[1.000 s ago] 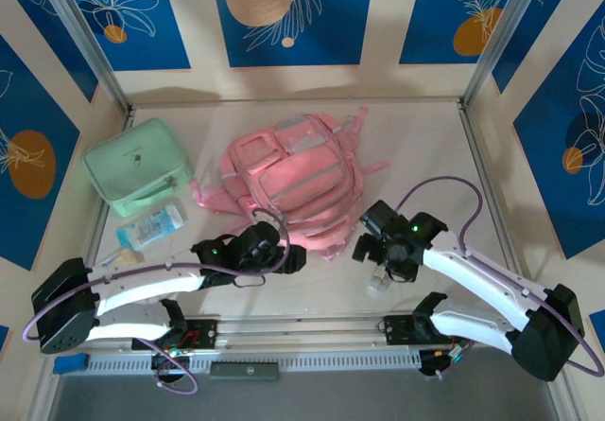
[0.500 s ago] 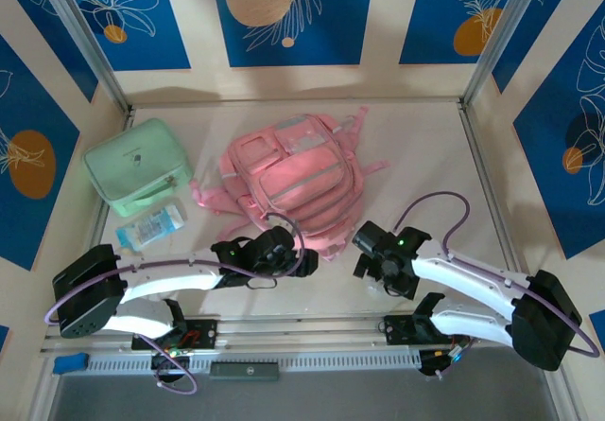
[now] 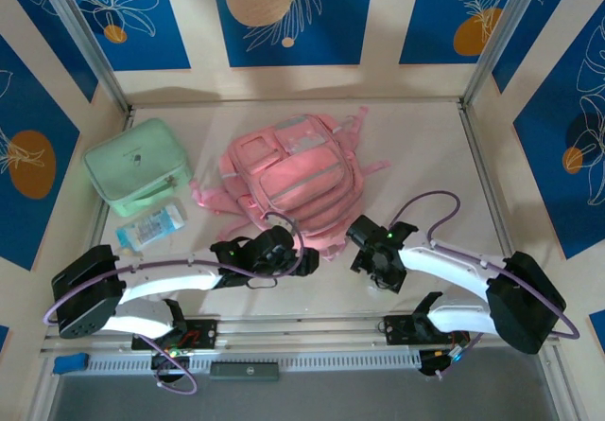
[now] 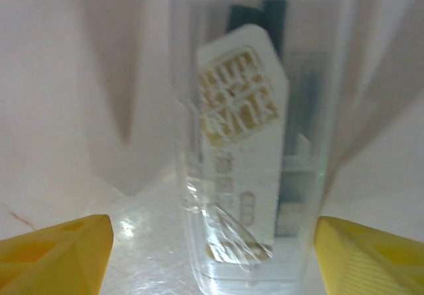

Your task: Pack books, pencil case, and school supplies into a backpack

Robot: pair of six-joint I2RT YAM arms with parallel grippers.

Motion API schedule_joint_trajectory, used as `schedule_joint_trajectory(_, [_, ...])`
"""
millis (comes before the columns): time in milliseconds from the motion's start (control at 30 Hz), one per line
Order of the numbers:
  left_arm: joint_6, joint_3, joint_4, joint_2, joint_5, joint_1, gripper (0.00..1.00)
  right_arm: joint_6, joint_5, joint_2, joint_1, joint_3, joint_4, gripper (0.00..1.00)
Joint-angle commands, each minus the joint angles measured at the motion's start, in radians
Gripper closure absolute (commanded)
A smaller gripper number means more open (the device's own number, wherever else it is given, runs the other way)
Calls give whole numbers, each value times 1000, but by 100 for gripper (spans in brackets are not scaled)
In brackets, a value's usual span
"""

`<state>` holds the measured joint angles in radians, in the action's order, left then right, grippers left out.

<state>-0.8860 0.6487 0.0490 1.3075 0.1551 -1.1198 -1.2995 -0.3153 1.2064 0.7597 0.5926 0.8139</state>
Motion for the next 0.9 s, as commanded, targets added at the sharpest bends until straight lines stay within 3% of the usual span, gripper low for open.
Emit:
schedule_joint_trajectory(0, [-7, -10, 17, -41, 36, -8, 9, 70, 32, 6, -6, -4, -54, 27])
schedule_joint_trajectory(367, [7, 1, 54, -48, 59, -6, 3, 214, 67, 111, 19, 89, 4, 46])
schedule_joint_trajectory(700, [13, 0, 63, -59, 74, -5, 1, 10, 16, 139, -3, 130, 24, 9])
schedule_joint_trajectory(867, [57, 26, 123, -79, 84, 13, 1, -111, -33, 152, 10, 124, 9, 7])
